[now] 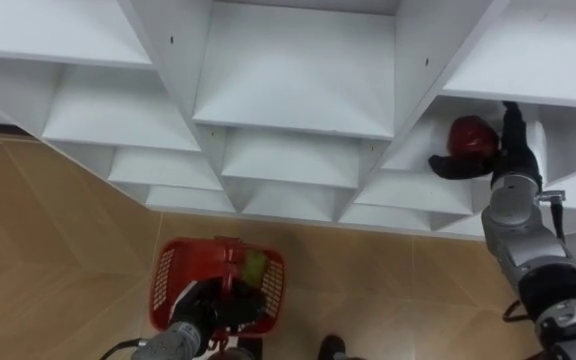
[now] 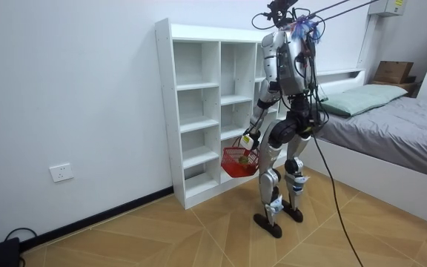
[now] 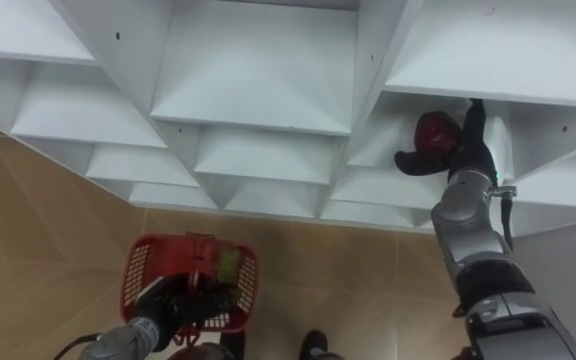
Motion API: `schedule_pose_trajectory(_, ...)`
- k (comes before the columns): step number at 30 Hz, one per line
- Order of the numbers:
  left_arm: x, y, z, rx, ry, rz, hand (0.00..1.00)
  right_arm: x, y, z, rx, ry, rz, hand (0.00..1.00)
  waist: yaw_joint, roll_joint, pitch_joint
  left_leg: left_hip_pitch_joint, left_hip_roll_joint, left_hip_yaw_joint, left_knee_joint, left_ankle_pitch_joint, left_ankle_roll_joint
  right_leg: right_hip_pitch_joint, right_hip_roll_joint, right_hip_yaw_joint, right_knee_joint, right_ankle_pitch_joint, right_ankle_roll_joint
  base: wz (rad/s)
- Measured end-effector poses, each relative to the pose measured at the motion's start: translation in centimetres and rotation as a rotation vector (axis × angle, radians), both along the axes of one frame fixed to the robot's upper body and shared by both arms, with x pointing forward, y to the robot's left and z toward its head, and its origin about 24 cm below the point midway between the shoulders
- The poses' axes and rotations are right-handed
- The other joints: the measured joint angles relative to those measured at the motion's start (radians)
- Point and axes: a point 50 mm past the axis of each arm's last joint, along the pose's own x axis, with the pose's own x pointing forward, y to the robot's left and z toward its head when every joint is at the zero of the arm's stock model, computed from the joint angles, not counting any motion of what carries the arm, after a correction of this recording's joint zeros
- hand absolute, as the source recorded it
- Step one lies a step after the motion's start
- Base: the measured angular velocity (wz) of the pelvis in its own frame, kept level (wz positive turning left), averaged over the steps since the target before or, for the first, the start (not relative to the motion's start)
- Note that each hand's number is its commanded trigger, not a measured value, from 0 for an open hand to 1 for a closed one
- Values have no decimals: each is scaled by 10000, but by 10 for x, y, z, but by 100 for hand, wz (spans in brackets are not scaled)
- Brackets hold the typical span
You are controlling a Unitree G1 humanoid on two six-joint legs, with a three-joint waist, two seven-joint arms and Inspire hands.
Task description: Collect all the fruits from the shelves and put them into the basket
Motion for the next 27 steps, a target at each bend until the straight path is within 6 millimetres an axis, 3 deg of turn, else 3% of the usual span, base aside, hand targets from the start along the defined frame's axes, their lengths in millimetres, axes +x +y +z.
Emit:
schedule_pose_trajectory(23,0,1,-1,37,71,28,100,-1,1,-6,-9,733,558,2,45,-113,-51,54,44,168,20,51,65,10,16,92,-25,173,11,-1)
schedule_pose_trajectory(26,0,1,-1,45,82,20,100,-1,2,-8,-161,904,674,82,61,-116,-49,59,42,166,22,68,68,10,10,89,-7,175,8,0)
schedule_pose_trajectory(27,0,1,-1,58,111,6,100,-1,2,-8,-258,953,704,100,83,-116,-49,62,43,164,22,74,63,11,13,91,-9,178,4,0)
